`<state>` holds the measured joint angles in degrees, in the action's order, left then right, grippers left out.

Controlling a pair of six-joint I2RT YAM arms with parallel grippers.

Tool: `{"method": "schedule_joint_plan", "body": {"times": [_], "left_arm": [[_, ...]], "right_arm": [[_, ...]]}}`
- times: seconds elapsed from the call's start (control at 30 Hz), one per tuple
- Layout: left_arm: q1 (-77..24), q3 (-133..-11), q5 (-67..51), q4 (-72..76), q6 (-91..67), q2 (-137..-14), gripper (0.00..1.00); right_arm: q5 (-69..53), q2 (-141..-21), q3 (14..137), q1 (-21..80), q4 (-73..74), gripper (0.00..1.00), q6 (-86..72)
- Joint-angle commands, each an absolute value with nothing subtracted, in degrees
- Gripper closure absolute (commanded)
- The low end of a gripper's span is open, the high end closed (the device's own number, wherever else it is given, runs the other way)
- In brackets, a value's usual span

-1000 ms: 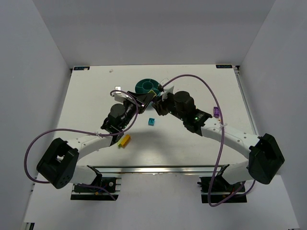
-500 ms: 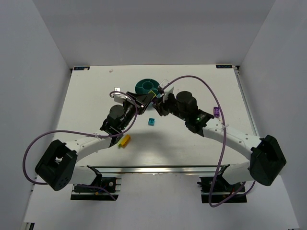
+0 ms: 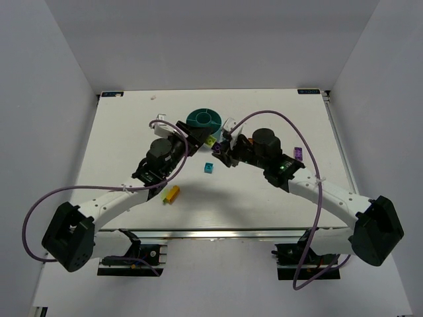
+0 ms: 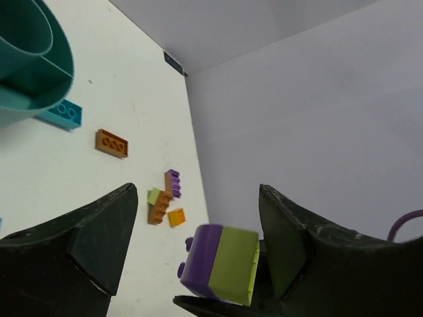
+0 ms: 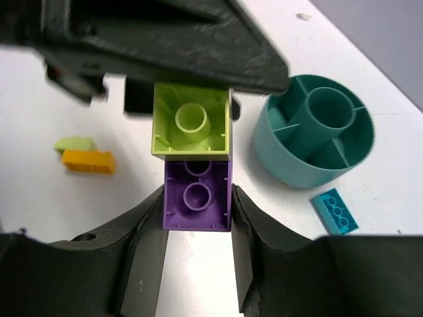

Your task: Sort the legos into containers by color

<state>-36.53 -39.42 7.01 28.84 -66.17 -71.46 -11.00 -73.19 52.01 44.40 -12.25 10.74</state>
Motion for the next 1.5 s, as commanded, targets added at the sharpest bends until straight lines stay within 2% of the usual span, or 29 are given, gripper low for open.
{"method": "schedule_joint_plan", "body": {"times": [0.0, 0.2, 0.4, 0.6, 0.63, 0.8, 1.07, 1.47], "left_arm": [[-36.65, -43.94, 8.87, 18.74, -55.13, -66.45, 0.17], [-36.65, -47.72, 5.81, 8.18, -34.66, -59.86, 0.18], [-36.65, -44.83, -7.1, 6.42, -20.4, -54.15, 0.19], [-36.65, -42.02, -23.01, 5.98, -13.37, -53.87, 0.21], [-36.65, -41.92, -24.68, 5.45, -11.53, -54.49, 0.21], [-36.83, -42.54, -32.59, 1.5, -6.6, -56.25, 0.2], [-36.83, -44.21, -43.13, 2.8, -10.17, -61.78, 0.19], [-37.09, -43.59, -47.02, 11.34, -18.28, -63.45, 0.19]], "right_arm": [[-21.16, -70.31, 52.21, 41.94, -7.58, 1.0, 15.19], [-40.85, -69.61, 53.61, 35.87, 6.2, 1.0, 22.57], [-54.91, -73.47, 57.99, 31.56, 18.08, 1.0, 29.78], [-63.28, -81.89, 67.21, 30.76, 41.8, 1.0, 47.96], [-64.41, -83.22, 68.63, 30.67, 50.28, 1.0, 51.56], [-66.88, -94.45, 77.68, 30.59, 74.85, 1.0, 72.65], [-68.64, -96.59, 79.8, 30.59, 74.88, 1.0, 71.81], [-67.06, -97.91, 81.47, 30.76, 68.47, 1.0, 63.9]]}}
